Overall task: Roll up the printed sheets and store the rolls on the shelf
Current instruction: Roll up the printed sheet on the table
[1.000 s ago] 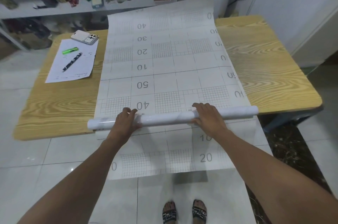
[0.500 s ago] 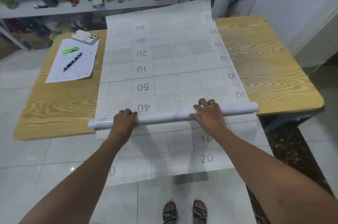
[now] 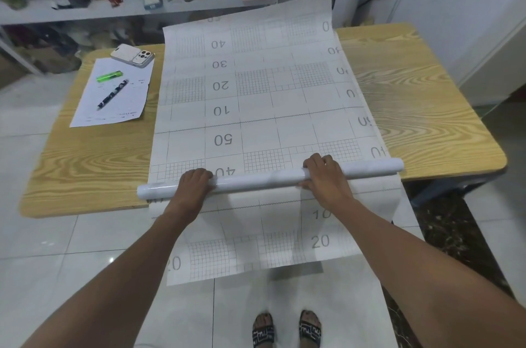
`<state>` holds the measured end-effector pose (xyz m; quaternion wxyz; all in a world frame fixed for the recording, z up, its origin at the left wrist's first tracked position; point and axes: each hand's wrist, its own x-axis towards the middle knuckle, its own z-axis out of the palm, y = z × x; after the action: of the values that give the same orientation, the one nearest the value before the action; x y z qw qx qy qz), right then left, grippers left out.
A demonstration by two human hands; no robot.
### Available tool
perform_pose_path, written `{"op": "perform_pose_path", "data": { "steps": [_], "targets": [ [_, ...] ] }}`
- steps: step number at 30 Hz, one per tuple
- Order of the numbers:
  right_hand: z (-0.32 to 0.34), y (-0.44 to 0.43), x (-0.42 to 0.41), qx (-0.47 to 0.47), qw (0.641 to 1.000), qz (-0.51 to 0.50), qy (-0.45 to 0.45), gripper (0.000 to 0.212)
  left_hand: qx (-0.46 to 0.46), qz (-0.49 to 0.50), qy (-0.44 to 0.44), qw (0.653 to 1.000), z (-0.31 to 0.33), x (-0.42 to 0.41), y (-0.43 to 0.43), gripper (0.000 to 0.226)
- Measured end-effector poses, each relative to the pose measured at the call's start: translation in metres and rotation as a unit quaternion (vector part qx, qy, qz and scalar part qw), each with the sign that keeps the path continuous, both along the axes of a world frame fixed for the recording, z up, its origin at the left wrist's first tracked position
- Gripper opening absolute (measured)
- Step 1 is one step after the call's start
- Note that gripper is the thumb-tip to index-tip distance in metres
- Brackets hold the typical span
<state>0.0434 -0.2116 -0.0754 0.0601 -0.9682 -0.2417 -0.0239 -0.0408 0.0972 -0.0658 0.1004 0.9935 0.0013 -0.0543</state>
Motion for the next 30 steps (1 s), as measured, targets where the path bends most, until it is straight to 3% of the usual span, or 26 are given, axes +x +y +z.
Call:
{"op": "perform_pose_path", "data": {
  "steps": [6,11,18,23,30],
  "targets": [
    [-0.0059,-0.0002,0.0008,-0.035,0.999,0.007,-0.031,0.029,0.071,-0.018,-0.01,0.997,0.005,0.0004,-0.0001,0.05],
    [-0.007,0.0022,-0.0027,-0.024,0.999,0.0,-0.032,0.024,0.079,-0.001,0.001,0.997,0.0069,-0.0003,-0.0037,0.054],
    [-0.0013,0.0006,-0.0071,0.038,0.999,0.001,0.003,0.062,0.085,0.017,-0.001,0.996,0.0077,0.001,-0.0059,0.041],
    [-0.0038,0.0005,-0.0018,0.06,0.998,-0.008,0.02,0.05,0.061,0.014,-0.026,0.998,0.0057,-0.002,-0.0065,0.029],
    [-0.0082,-0.0047,0.0023,0.061,0.998,0.001,-0.005,0.043,0.094,0.02,-0.022,0.995,0.0026,-0.0032,-0.0076,0.066]
  ]
}}
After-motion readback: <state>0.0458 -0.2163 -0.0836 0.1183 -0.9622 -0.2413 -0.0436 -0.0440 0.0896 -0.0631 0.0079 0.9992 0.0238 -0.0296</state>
